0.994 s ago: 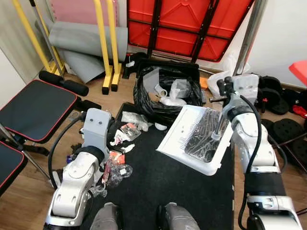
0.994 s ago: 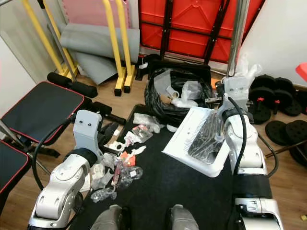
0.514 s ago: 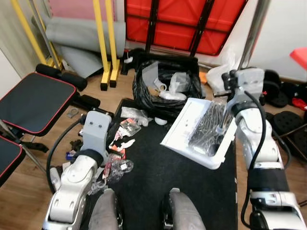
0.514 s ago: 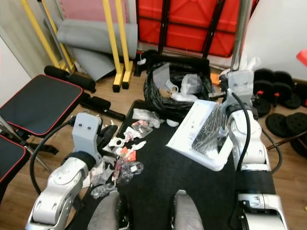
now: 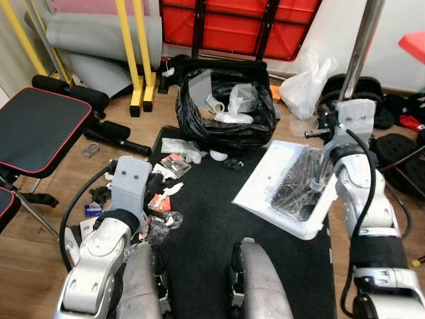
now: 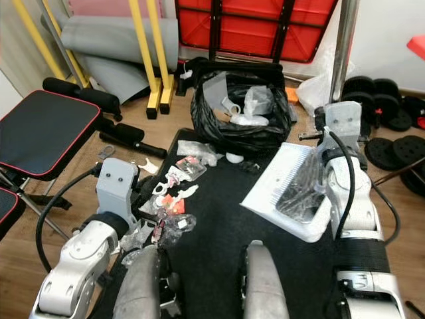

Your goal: Sweep floor

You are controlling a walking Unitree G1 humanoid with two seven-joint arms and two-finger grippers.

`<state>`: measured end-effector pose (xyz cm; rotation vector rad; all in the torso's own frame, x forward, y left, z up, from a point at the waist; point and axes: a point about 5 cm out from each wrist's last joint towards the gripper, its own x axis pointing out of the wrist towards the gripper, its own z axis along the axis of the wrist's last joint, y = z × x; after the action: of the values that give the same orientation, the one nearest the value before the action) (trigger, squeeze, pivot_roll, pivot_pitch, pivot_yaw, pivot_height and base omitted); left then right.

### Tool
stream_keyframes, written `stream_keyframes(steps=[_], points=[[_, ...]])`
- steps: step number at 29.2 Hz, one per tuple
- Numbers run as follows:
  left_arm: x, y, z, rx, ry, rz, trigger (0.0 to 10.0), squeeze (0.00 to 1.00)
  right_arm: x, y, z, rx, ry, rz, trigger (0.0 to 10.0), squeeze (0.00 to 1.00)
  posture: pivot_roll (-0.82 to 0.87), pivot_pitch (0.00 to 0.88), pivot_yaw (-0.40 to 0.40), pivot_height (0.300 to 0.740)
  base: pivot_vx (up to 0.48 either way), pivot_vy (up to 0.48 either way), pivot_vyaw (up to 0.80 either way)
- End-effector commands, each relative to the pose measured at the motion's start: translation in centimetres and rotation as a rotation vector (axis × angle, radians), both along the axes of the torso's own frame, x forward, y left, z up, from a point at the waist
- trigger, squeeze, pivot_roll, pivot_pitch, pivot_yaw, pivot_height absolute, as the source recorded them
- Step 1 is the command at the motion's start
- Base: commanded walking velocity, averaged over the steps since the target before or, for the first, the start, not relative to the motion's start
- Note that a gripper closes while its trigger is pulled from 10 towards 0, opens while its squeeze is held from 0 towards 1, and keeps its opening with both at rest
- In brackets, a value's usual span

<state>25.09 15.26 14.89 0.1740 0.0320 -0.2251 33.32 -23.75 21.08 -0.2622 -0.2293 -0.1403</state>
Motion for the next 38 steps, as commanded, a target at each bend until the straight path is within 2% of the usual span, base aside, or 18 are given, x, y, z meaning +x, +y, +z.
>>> stream_keyframes(steps=[1, 8, 11, 17, 20, 30, 35, 38], points=[[-0.4, -0.5, -0.2, -0.014, 0.027, -0.061, 10.0, 0.0, -0.3, -0.7, 1.3, -0.019, -0.078, -0.024, 10.0, 0.0, -0.05, 0.248, -0.108, 0.57, 0.0, 0.0, 0.0], [-0.9, -1.7, 0.3, -0.092, 0.023, -0.152, 10.0, 0.0, -0.3, -0.6, 1.2, -0.016, -0.08, -0.021, 10.0, 0.0, -0.05, 0.248, -0.108, 0.54, 0.0, 0.0, 0.0], [-0.8, -2.5, 0.2, -0.084, 0.027, -0.203, 10.0, 0.0, -0.2, -0.5, 1.2, -0.015, -0.083, -0.014, 10.0, 0.0, -0.06, 0.244, -0.112, 0.525, 0.0, 0.0, 0.0], [-0.6, -2.6, 0.1, -0.079, 0.028, -0.217, 10.0, 0.0, -0.2, -0.4, 1.3, -0.015, -0.087, -0.009, 10.0, 0.0, -0.06, 0.243, -0.113, 0.515, 0.0, 0.0, 0.0], [-0.5, -2.9, 0.1, -0.029, 0.009, -0.226, 10.0, 0.0, -0.1, -0.4, 1.4, -0.013, -0.091, 0.003, 10.0, 0.0, -0.06, 0.239, -0.118, 0.5, 0.0, 0.0, 0.0], [-0.5, -3.1, 0.0, -0.02, 0.013, -0.233, 10.0, 0.0, 0.2, -0.3, 1.5, 0.007, -0.097, 0.013, 10.0, 0.0, -0.06, 0.237, -0.122, 0.47, 0.0, 0.0, 0.0], [-0.4, -3.1, 0.0, -0.017, 0.014, -0.236, 10.0, 0.0, 0.5, -0.9, 1.9, 0.049, -0.111, -0.001, 10.0, 0.0, -0.06, 0.238, -0.122, 0.45, 0.0, 0.0, 0.0], [-0.4, -3.1, 0.0, -0.013, 0.013, -0.238, 10.0, 0.0, 0.6, -0.8, 2.1, 0.042, -0.118, 0.002, 10.0, 0.0, -0.06, 0.239, -0.121, 0.435, 0.0, 0.0, 0.0]])
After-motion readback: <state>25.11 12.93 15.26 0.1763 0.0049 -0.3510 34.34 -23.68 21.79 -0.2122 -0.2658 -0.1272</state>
